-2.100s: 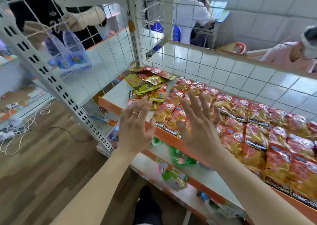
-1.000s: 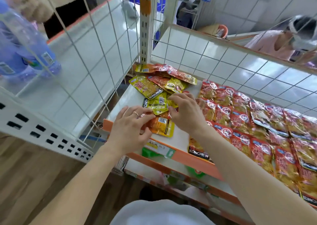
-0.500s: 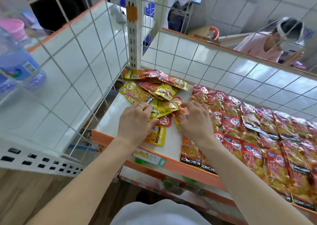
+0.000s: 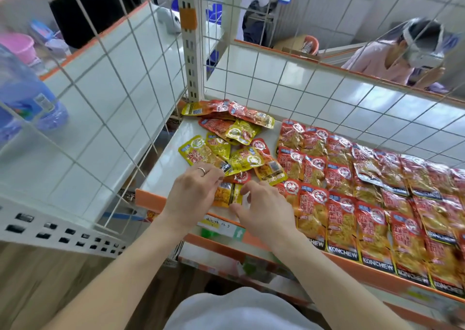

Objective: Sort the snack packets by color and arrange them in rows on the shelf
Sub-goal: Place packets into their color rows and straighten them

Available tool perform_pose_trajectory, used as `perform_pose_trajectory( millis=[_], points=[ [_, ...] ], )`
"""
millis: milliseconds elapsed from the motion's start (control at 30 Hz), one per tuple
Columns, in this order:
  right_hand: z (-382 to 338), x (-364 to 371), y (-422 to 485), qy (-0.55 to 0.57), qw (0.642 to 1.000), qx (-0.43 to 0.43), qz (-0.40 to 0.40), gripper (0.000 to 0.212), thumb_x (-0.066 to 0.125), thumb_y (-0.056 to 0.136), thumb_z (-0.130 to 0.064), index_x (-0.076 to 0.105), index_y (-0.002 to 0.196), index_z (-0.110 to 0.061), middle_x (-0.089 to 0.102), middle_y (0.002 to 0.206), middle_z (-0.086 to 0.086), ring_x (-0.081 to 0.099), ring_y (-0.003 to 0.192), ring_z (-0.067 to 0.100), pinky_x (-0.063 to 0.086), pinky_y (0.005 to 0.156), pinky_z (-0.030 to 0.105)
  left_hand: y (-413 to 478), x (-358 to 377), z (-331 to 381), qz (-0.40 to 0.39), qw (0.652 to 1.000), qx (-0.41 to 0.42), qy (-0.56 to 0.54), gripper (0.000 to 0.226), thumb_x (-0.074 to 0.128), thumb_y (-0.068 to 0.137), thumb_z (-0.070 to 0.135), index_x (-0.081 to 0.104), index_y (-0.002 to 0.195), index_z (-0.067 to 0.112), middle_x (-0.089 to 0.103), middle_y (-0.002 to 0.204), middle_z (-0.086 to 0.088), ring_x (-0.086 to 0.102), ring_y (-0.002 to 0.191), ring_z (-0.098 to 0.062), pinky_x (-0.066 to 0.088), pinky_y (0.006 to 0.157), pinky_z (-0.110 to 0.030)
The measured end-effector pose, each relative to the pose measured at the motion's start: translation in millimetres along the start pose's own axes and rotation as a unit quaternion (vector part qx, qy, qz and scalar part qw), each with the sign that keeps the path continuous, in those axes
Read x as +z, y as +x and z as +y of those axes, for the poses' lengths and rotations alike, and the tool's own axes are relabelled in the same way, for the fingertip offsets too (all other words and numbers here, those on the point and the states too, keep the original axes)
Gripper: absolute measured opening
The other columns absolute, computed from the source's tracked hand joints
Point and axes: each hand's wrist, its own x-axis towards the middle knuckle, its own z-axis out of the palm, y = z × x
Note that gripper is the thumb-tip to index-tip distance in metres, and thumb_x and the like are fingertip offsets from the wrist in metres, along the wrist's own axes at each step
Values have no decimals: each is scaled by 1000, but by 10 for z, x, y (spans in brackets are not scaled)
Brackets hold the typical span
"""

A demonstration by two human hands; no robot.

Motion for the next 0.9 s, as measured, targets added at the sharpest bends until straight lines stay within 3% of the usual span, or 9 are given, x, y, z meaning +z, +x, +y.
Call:
perform_pose_trajectory(
  millis=[167,267,367,433,500,600,700,800,900],
  points=[
    [-25,44,-11,-8,1000,22,15,61,65,85,-61,51,128,-20,55,121,0,57,112,24,49,84,39,-90,-185,81,31,996,-44,-69,13,76,84,-3,68,93,3,68,88,-5,62,79,-15,48,78,-11],
    [-89,38,1,-3,999,45,18,66,67,83,-63,51,127,-17,52,120,0,57,111,24,45,79,37,-137,-278,147,54,989,-96,-95,20,69,90,-1,63,108,4,65,94,-3,59,81,-7,49,78,-15],
    [-144,67,55,31,997,73,-7,50,71,85,-51,54,114,-13,54,111,2,59,97,25,44,73,35,-151,-370,217,69,979,-164,-103,35,60,96,0,59,131,5,58,99,0,54,83,-2,42,77,-7],
    [-172,92,104,59,995,79,-23,32,71,86,-40,57,91,-12,57,98,5,57,78,23,48,66,36,-157,-438,268,81,976,-176,-101,34,56,98,-1,61,131,5,54,100,-2,53,83,0,40,72,-4],
    [-205,96,119,45,996,72,-27,25,69,86,-33,54,91,-13,55,99,6,55,78,24,47,65,36,-175,-507,306,105,962,-217,-126,27,55,99,2,64,123,11,58,103,-4,56,88,-2,45,74,-8],
    [-232,79,73,-16,1000,26,-4,46,67,89,-38,50,125,-14,47,119,5,57,100,28,50,74,40,-190,-611,385,159,890,-363,-226,13,54,102,11,61,107,21,66,99,-2,63,86,-6,55,78,-27],
    [-203,88,34,-54,998,-22,6,59,64,90,-49,48,138,-20,41,128,4,54,110,26,50,77,39,-187,-722,461,212,775,-438,-402,17,48,104,5,59,98,16,71,81,7,66,73,-1,53,66,-19],
    [-165,60,52,-118,986,-118,16,56,61,91,-55,55,131,-15,41,128,4,47,116,23,50,82,37,-213,-781,486,238,624,-464,-582,21,40,104,-1,58,99,10,74,87,-3,70,81,-14,59,72,-28],
    [-162,9,75,-201,954,-221,3,43,55,98,-47,63,115,-8,48,124,8,52,108,25,51,83,38,-266,-817,553,226,583,-452,-636,24,37,100,-7,57,98,6,75,84,-8,73,80,-20,62,69,-31]
  ],
)
